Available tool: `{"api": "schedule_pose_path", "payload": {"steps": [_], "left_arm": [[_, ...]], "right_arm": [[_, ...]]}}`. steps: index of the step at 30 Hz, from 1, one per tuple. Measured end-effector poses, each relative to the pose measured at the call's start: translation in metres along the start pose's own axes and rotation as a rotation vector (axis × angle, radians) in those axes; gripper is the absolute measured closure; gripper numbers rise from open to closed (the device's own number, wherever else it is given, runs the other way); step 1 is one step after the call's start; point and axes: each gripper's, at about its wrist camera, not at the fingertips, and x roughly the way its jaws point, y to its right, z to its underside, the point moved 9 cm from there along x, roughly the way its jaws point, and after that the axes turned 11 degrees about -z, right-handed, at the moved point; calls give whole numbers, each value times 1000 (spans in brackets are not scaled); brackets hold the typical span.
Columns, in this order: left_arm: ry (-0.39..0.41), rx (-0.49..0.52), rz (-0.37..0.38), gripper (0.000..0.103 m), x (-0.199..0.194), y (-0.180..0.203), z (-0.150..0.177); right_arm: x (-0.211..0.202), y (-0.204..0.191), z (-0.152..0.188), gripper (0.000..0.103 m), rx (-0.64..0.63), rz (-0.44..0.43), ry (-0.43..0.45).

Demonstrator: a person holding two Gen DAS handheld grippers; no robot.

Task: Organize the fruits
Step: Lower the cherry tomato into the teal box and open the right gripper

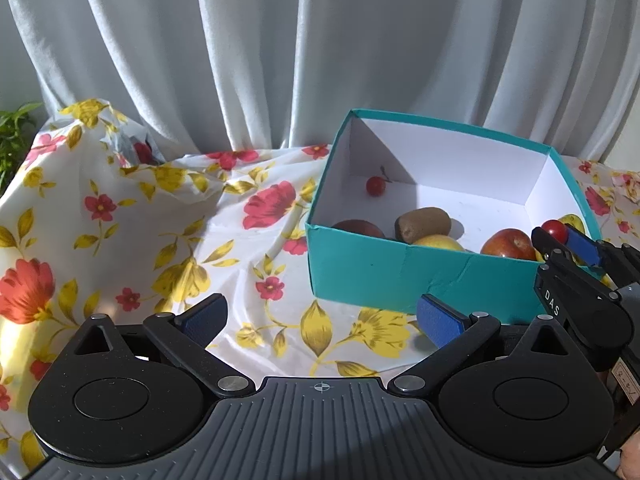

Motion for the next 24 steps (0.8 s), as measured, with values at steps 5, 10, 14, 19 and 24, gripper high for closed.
{"api": "schedule_pose_path", "payload": {"steps": [5, 10, 14, 19, 24], "left_arm": [[-2, 8, -8, 0, 0, 2, 1], [-11, 22, -10, 0, 2, 3, 2], [-17, 37, -14, 0, 3, 5, 3], [-12, 39, -11, 0, 1, 6, 4], [-7, 38, -6, 0, 1, 7, 3]], "right_arm": [[1, 3, -1, 71, 9, 9, -5], [-2, 7, -1, 48, 22, 19, 0], [-6, 7, -2, 37, 29, 8, 5], [-16, 4, -5, 18, 34, 0, 15], [-34, -1, -12, 2, 45, -23, 11]]}}
